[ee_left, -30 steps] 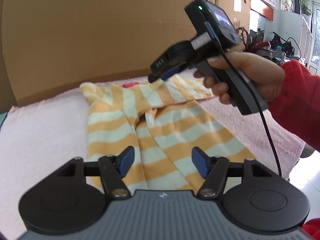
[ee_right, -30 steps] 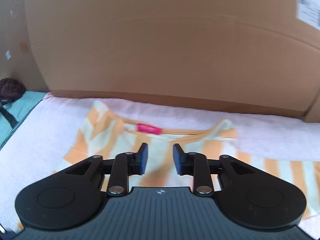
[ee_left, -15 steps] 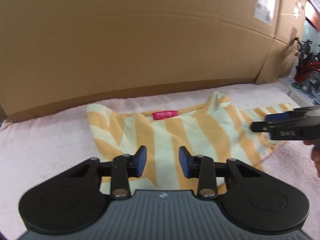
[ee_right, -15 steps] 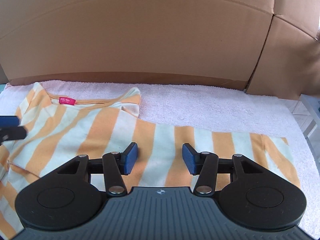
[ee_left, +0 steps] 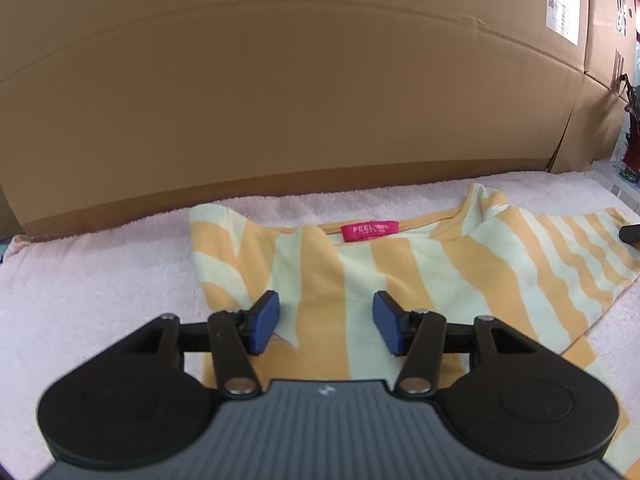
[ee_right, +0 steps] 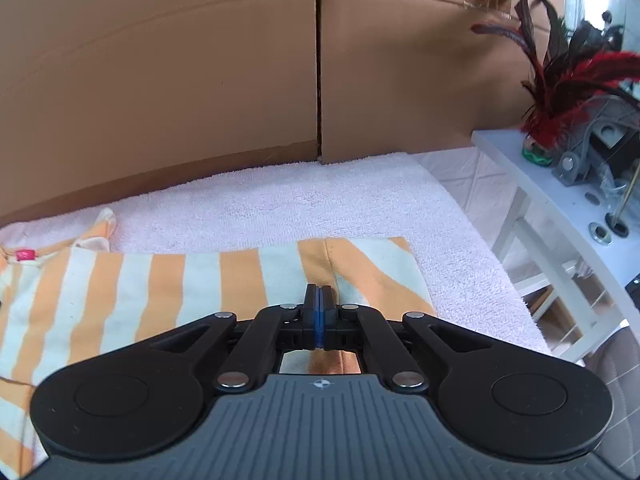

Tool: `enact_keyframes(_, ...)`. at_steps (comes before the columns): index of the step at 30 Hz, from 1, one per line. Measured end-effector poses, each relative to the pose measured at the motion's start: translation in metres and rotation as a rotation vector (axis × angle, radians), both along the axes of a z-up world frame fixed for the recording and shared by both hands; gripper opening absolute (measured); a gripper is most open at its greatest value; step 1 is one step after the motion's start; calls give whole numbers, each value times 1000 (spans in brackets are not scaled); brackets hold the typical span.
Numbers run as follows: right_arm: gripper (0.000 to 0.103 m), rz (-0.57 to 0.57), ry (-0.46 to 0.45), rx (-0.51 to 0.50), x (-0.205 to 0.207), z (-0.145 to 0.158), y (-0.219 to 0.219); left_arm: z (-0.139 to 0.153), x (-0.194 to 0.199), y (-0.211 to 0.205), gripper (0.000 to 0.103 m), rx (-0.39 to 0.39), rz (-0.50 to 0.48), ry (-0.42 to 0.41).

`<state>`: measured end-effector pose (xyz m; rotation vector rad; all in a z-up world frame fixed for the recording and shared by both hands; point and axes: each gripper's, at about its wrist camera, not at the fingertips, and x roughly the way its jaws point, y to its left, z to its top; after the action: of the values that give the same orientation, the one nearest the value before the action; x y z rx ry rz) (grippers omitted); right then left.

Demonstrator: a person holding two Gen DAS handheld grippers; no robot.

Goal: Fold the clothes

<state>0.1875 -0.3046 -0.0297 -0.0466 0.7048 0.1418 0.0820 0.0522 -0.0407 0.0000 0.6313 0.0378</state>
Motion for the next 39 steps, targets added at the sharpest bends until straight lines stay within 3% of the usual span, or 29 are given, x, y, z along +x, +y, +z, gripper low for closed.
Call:
enact_keyframes(3,0,-29,-80,-70,-15,-8,14,1,-1,0,60,11,12,1)
enact_keyframes(11,0,-62,-94,63,-14,-9,-4,1,-2,2,67,-1,9,7)
enact_keyframes(14,0,-76,-99,41,-12,-9,-1,1,-2,0,68,5,7,8)
enact_keyframes(17,0,-260,-121,54,-29,2,-2,2,-3,0,72,-2,2,9)
enact_keyframes(18,14,-323,-130,65,-41,6,-1,2,-3,1,74,-5,1,9)
enact_keyframes(19,15,-362,-141,83,-53,11,0,2,-3,1,77,-11,-5,9)
enact_keyframes(20,15,-329,-157,122,-68,15,4,2,-4,1,80,-18,-12,10)
enact_keyframes(22,25,-267,-184,191,-96,23,13,4,-5,0,87,-18,-19,2)
enact_keyframes(23,34,-254,-187,196,-109,25,19,5,-7,-1,87,-10,-19,-7)
enact_keyframes(24,37,-243,-190,198,-121,26,25,7,-10,-2,86,3,-18,-28)
enact_keyframes(26,38,-180,-179,203,-137,23,36,13,-16,-4,78,19,-31,-65)
enact_keyframes(28,40,-94,-155,212,-147,17,44,19,-21,-1,56,-8,-61,-79)
enact_keyframes(30,40,-38,-116,194,-151,10,48,27,-27,1,37,28,-49,-40)
enact_keyframes(31,40,-23,-109,171,-153,7,48,32,-38,3,37,45,-50,-43)
enact_keyframes(32,43,-17,-102,152,-155,3,48,37,-49,5,38,62,-52,-49)
enact_keyframes(33,47,-42,-95,147,-156,0,47,41,-62,8,47,66,-50,-54)
enact_keyframes(34,52,-64,-95,149,-158,-3,45,44,-75,12,66,69,-49,-59)
enact_keyframes(35,70,-75,-123,184,-163,-6,41,44,-87,15,73,63,-42,-58)
enact_keyframes(36,85,-68,-161,241,-168,-8,36,44,-96,16,74,57,-52,-55)
enact_keyframes(37,89,-49,-173,307,-173,-9,31,43,-105,17,73,52,-64,-53)
enact_keyframes(39,85,-19,-156,406,-172,-9,20,42,-112,13,73,65,-73,-58)
